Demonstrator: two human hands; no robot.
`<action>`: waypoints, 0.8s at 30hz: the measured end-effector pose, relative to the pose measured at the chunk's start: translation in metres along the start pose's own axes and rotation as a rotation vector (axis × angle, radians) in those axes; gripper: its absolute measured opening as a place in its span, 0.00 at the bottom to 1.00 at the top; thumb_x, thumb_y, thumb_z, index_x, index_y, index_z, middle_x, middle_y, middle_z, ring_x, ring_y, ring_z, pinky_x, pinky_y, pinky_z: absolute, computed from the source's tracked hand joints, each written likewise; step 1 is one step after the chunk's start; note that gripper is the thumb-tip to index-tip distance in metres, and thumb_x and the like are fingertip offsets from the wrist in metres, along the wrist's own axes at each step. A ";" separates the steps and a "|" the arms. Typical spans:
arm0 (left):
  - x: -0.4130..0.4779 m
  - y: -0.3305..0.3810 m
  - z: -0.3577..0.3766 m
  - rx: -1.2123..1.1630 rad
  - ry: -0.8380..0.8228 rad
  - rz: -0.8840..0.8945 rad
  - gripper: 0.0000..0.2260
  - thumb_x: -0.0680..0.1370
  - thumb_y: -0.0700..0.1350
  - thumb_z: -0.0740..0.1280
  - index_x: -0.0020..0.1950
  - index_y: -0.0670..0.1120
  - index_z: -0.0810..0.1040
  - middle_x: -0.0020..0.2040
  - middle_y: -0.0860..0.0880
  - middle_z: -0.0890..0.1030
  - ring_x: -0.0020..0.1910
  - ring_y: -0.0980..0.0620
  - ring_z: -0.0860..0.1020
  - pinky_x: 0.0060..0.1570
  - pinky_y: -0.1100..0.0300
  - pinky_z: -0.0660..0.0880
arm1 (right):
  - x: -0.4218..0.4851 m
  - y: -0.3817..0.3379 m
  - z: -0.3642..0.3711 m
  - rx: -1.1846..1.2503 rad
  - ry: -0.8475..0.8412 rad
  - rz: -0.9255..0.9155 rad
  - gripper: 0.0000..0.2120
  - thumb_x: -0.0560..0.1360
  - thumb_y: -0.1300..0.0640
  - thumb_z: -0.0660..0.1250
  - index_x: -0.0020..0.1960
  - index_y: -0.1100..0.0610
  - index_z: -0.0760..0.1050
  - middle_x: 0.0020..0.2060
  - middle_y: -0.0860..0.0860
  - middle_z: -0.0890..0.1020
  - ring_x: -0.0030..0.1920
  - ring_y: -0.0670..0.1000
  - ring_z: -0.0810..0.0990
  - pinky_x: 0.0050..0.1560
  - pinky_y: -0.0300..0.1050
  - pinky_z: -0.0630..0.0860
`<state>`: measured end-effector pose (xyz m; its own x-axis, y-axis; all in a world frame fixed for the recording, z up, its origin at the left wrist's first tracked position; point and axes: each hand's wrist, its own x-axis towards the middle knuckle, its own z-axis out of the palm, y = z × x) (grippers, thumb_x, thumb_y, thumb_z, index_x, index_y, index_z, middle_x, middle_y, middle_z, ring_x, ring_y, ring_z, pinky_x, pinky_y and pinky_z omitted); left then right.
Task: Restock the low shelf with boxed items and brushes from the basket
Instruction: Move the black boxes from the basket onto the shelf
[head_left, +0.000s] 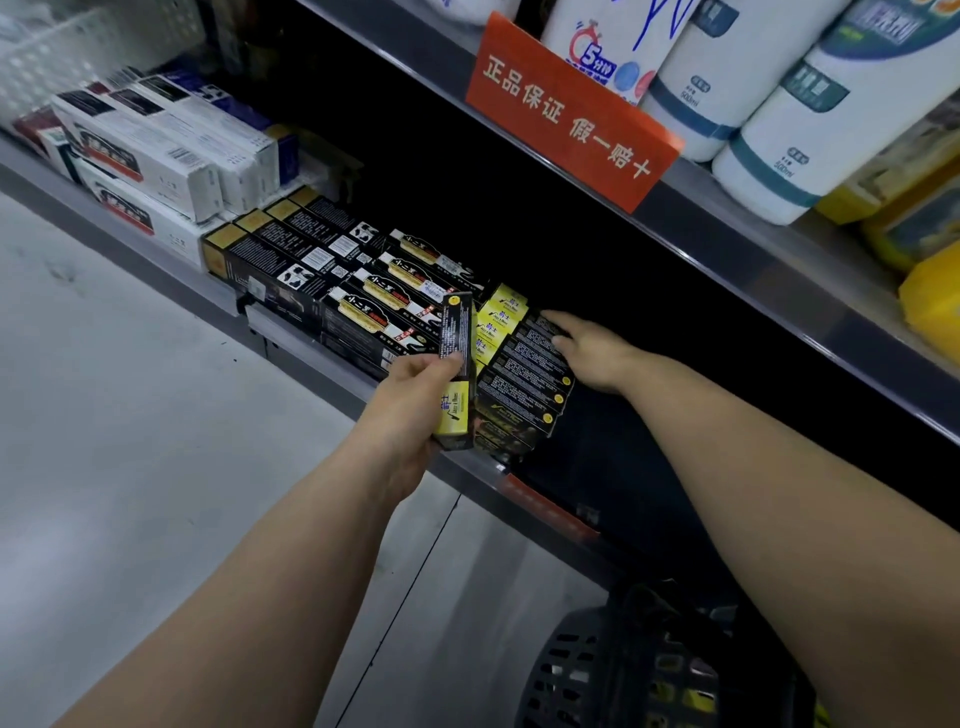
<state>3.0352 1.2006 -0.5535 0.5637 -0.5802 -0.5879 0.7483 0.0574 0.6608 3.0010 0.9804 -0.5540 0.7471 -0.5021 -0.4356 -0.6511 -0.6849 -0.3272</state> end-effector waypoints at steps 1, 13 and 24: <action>0.000 0.000 0.001 0.013 -0.005 -0.003 0.05 0.78 0.44 0.64 0.52 0.46 0.71 0.39 0.45 0.78 0.33 0.48 0.78 0.33 0.55 0.77 | -0.003 -0.002 -0.003 -0.058 0.003 -0.005 0.24 0.82 0.58 0.54 0.76 0.51 0.55 0.71 0.56 0.65 0.69 0.55 0.67 0.66 0.45 0.65; 0.000 0.008 0.006 0.001 0.046 0.147 0.12 0.80 0.52 0.59 0.52 0.46 0.78 0.49 0.47 0.80 0.45 0.51 0.79 0.43 0.61 0.78 | -0.067 -0.036 -0.035 -0.107 0.142 -0.531 0.14 0.72 0.53 0.72 0.55 0.51 0.72 0.50 0.45 0.76 0.50 0.46 0.74 0.51 0.40 0.67; -0.001 -0.025 0.009 0.832 -0.133 0.199 0.19 0.81 0.47 0.58 0.72 0.54 0.64 0.67 0.49 0.72 0.54 0.54 0.70 0.53 0.63 0.66 | 0.017 0.003 -0.010 -0.029 0.142 0.097 0.19 0.82 0.60 0.54 0.72 0.55 0.63 0.65 0.59 0.71 0.61 0.57 0.72 0.49 0.40 0.65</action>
<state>3.0132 1.1923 -0.5654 0.5723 -0.7160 -0.3998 0.1118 -0.4149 0.9030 3.0130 0.9641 -0.5544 0.6937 -0.6345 -0.3408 -0.7184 -0.6435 -0.2642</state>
